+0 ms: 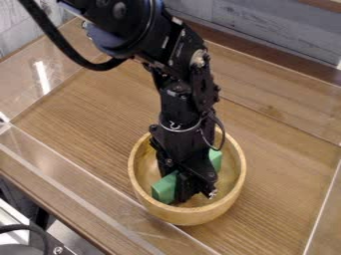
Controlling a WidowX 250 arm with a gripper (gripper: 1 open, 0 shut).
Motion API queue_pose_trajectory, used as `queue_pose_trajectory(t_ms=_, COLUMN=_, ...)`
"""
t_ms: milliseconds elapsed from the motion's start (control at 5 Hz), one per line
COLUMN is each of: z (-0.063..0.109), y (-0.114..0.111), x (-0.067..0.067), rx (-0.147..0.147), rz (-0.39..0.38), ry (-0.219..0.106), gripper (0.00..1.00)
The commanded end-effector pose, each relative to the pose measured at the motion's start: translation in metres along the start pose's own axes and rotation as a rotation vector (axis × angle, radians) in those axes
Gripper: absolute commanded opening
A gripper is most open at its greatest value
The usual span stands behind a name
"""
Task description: Remove the green block from inside the brown bowl and put it on the table
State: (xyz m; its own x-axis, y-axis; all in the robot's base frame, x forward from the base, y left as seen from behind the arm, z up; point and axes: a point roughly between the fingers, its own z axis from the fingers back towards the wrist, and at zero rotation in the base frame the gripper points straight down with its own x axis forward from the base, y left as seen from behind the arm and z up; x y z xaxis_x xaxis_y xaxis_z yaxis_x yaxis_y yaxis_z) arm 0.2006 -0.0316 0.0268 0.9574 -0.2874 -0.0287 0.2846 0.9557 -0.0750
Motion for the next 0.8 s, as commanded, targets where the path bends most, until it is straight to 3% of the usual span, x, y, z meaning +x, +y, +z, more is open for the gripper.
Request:
queue_pose_trajectory(t_ms=0, z=0.0077, y=0.0018, x=0.003, rx=-0.003, rz=0.011, ry=-0.022, gripper=0.0)
queue_pose_trajectory(t_ms=600, z=0.011, y=0.0012, x=0.0001, rx=-0.026, rz=0.026, ry=-0.011, gripper=0.0)
